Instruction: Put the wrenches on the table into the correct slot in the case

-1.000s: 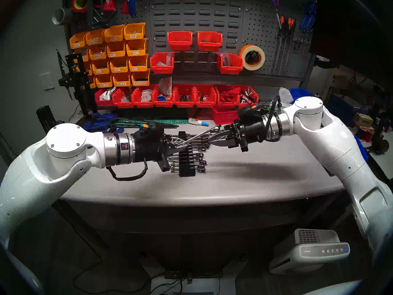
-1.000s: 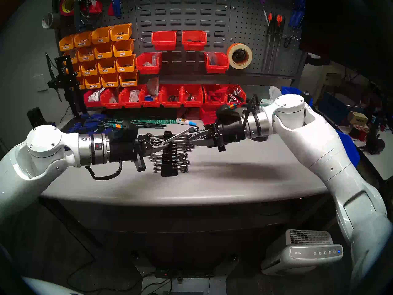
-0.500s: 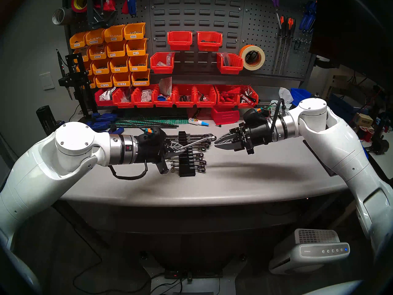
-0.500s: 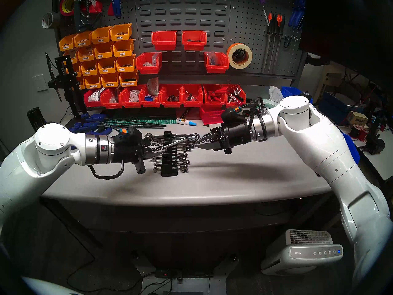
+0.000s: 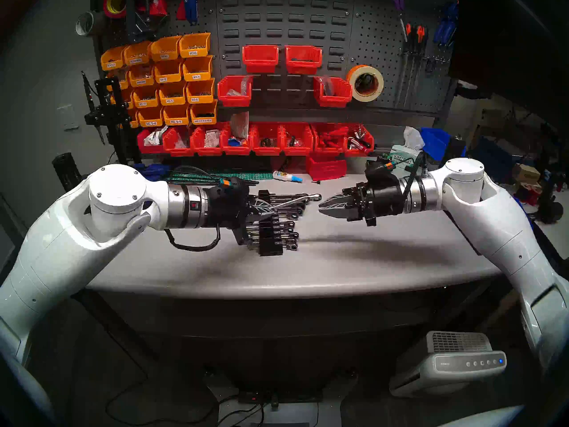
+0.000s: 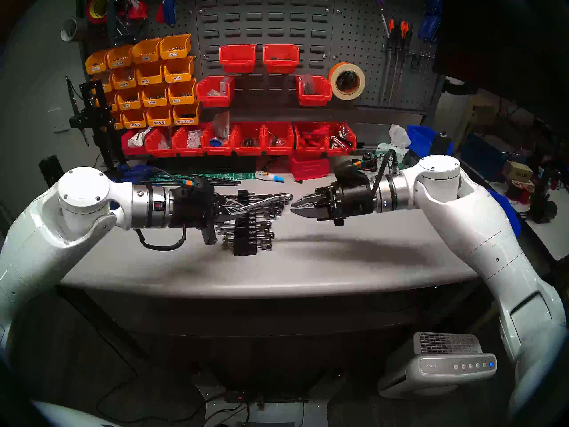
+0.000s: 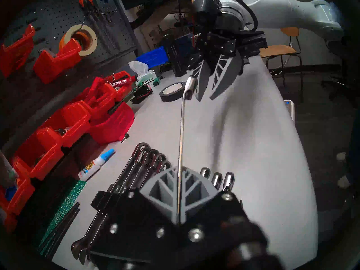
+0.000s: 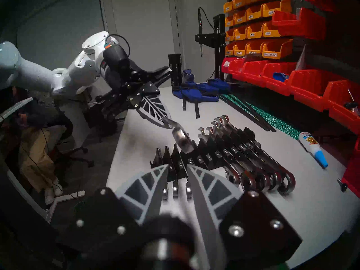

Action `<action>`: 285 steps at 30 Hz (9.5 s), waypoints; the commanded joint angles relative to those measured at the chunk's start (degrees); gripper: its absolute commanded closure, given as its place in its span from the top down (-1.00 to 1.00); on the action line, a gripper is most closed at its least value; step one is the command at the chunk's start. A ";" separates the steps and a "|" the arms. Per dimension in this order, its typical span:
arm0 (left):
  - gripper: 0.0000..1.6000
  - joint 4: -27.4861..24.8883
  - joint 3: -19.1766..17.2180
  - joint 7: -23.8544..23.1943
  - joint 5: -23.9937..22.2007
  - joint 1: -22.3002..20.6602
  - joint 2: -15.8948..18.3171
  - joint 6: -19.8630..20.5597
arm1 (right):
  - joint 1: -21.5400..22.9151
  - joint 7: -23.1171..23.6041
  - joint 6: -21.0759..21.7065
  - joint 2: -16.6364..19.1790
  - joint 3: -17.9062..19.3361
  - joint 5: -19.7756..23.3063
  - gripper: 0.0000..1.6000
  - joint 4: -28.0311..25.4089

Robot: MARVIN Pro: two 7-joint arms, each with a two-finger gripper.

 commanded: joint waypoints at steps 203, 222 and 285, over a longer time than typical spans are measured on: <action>-0.15 15.21 7.74 -20.50 30.25 -18.38 -10.62 1.59 | -21.54 -13.27 -7.19 8.18 16.53 11.50 0.40 -11.78; 0.91 13.88 7.58 -21.55 30.46 -19.42 -9.59 3.65 | -23.31 -13.09 -7.60 8.91 17.65 11.89 0.40 -12.88; 1.00 -6.58 -27.80 -6.51 0.52 -5.29 -24.36 25.87 | -31.77 -19.96 -21.04 5.47 26.21 11.57 0.62 -12.45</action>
